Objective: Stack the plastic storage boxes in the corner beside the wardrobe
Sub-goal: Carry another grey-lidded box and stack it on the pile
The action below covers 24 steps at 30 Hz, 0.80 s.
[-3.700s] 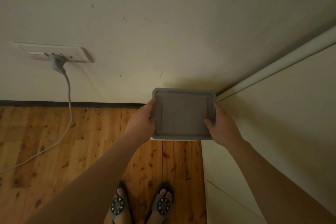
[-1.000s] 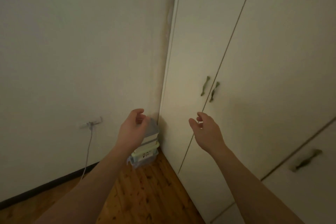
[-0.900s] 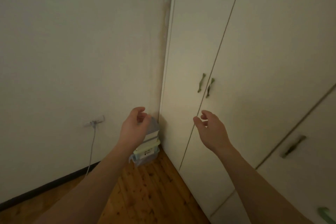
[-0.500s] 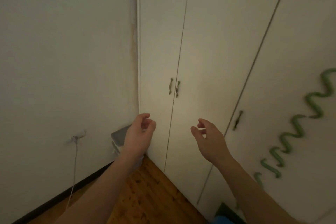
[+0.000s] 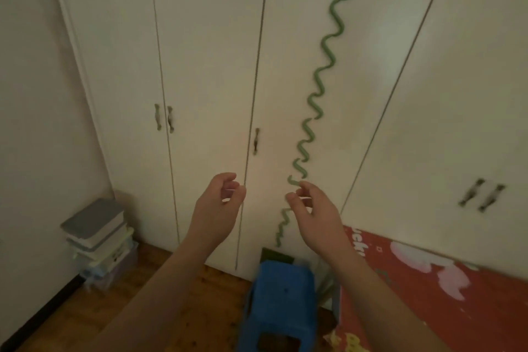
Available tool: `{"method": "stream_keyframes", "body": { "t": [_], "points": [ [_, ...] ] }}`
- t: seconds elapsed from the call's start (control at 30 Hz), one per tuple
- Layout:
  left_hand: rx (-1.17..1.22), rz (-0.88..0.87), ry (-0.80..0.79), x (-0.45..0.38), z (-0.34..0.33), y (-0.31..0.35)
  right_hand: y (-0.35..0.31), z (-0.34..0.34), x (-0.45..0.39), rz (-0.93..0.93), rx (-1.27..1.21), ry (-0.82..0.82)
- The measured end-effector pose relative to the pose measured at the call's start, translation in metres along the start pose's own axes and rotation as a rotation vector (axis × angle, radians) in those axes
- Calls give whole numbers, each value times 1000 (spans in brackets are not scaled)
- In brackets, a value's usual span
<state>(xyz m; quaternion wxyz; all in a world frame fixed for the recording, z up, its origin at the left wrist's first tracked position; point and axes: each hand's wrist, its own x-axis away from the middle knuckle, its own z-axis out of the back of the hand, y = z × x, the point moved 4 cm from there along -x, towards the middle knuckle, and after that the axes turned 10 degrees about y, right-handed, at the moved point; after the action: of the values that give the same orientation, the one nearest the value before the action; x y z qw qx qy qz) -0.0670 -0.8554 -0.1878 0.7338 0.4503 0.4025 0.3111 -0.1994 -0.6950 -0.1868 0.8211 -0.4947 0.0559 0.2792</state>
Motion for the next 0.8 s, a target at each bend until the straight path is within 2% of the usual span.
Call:
{"method": "stream_keyframes", "body": {
  "t": [0.23, 0.4, 0.63, 0.8],
  "points": [
    [137, 7, -180, 91, -86, 57, 56, 137, 63, -83, 51, 199],
    [171, -5, -255, 153, -142, 91, 94, 218, 104, -121, 86, 274],
    [228, -37, -471, 296, -286, 175, 184, 394, 195, -213, 227, 414],
    [301, -74, -571, 398, -370, 234, 235, 507, 245, -257, 322, 493]
  ]
}}
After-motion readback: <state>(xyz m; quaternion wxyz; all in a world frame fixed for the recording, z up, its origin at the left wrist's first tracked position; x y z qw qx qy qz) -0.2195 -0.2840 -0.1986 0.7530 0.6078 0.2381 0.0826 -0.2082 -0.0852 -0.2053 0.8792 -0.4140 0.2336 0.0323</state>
